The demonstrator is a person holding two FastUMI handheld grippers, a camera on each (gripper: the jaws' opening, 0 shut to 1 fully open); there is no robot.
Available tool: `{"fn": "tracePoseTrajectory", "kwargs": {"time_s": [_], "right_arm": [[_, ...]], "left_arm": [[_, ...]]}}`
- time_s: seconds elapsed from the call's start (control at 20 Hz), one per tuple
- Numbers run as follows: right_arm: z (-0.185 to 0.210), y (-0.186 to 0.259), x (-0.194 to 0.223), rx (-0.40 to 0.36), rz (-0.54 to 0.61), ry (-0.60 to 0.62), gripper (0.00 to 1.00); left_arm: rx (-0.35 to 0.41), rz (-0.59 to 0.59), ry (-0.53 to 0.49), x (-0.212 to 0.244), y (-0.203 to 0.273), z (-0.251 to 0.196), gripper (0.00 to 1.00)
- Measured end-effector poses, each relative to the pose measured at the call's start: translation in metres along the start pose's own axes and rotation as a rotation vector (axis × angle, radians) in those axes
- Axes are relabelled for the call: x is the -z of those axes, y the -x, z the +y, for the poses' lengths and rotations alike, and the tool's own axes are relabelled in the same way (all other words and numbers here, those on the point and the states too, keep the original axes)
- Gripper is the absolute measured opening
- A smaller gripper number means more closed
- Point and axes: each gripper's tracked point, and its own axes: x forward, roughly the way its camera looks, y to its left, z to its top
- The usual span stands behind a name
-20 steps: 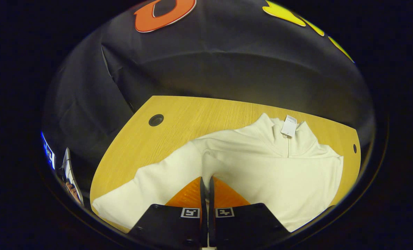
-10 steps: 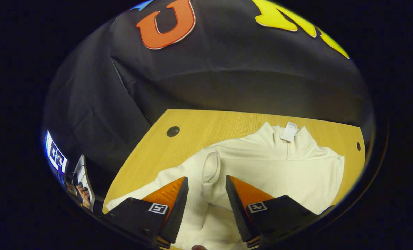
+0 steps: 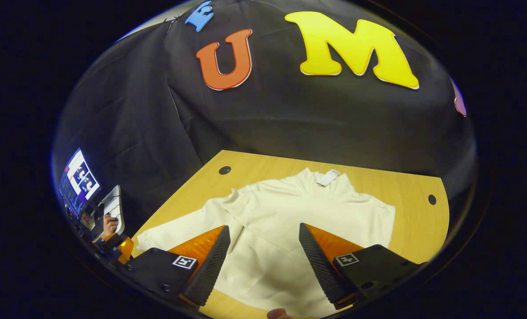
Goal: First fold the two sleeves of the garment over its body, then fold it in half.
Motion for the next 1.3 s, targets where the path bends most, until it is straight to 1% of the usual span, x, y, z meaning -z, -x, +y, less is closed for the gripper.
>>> {"fn": "tracePoseTrajectory", "kwargs": {"time_s": [0.05,0.1,0.15,0.2,0.25,0.35,0.45,0.5,0.55,0.6,0.65,0.8,0.95,1.0,1.05,1.15,1.2,1.25,1.3], "right_arm": [[-0.012,0.011,0.013,0.008,0.005,-0.021,0.96],[-0.022,0.023,0.026,0.022,0.012,-0.041,0.96],[-0.033,0.033,0.039,0.042,0.018,-0.064,0.93],[-0.041,0.044,0.053,0.054,0.034,-0.091,0.96],[-0.049,0.054,0.066,0.067,0.052,-0.115,0.93],[-0.058,0.071,0.089,0.086,0.085,-0.155,0.94],[-0.066,0.083,0.109,0.112,0.122,-0.157,0.93],[-0.067,0.086,0.114,0.120,0.133,-0.154,0.96],[-0.069,0.089,0.117,0.131,0.143,-0.153,0.96],[-0.067,0.090,0.117,0.134,0.147,-0.156,0.96],[-0.064,0.092,0.116,0.132,0.147,-0.153,0.96],[-0.057,0.092,0.109,0.133,0.137,-0.135,0.96],[-0.052,0.090,0.112,0.134,0.141,-0.144,0.97],[-0.049,0.092,0.114,0.132,0.146,-0.144,0.97],[-0.049,0.093,0.114,0.135,0.147,-0.140,0.97],[-0.049,0.095,0.118,0.140,0.148,-0.133,0.96],[-0.050,0.097,0.120,0.142,0.149,-0.134,0.97],[-0.052,0.097,0.121,0.143,0.150,-0.137,0.97],[-0.055,0.098,0.123,0.149,0.148,-0.148,0.97]], "left_arm": [[-0.014,0.012,0.015,0.004,-0.006,0.005,0.96],[-0.034,0.029,0.025,0.009,-0.012,0.010,0.96],[-0.051,0.055,0.037,0.018,-0.018,0.017,0.96],[-0.064,0.086,0.051,0.026,-0.023,0.021,0.96],[-0.076,0.117,0.073,0.033,-0.027,0.024,0.96],[-0.097,0.162,0.130,0.038,-0.036,0.030,0.96],[-0.126,0.210,0.168,0.041,-0.048,0.039,0.96],[-0.150,0.240,0.186,0.042,-0.052,0.045,0.96],[-0.167,0.264,0.211,0.045,-0.060,0.052,0.96],[-0.177,0.286,0.245,0.046,-0.067,0.057,1.00],[-0.183,0.320,0.277,0.051,-0.074,0.060,0.96],[-0.200,0.402,0.338,0.061,-0.087,0.068,0.96],[-0.206,0.501,0.378,0.077,-0.090,0.066,0.96],[-0.208,0.499,0.374,0.072,-0.090,0.066,0.96],[-0.202,0.526,0.363,0.075,-0.094,0.066,0.96],[-0.174,0.561,0.334,0.074,-0.098,0.063,0.93],[-0.170,0.576,0.337,0.075,-0.098,0.062,0.89],[-0.164,0.587,0.345,0.075,-0.099,0.061,0.75],[-0.158,0.598,0.353,0.073,-0.098,0.062,0.69]]}}
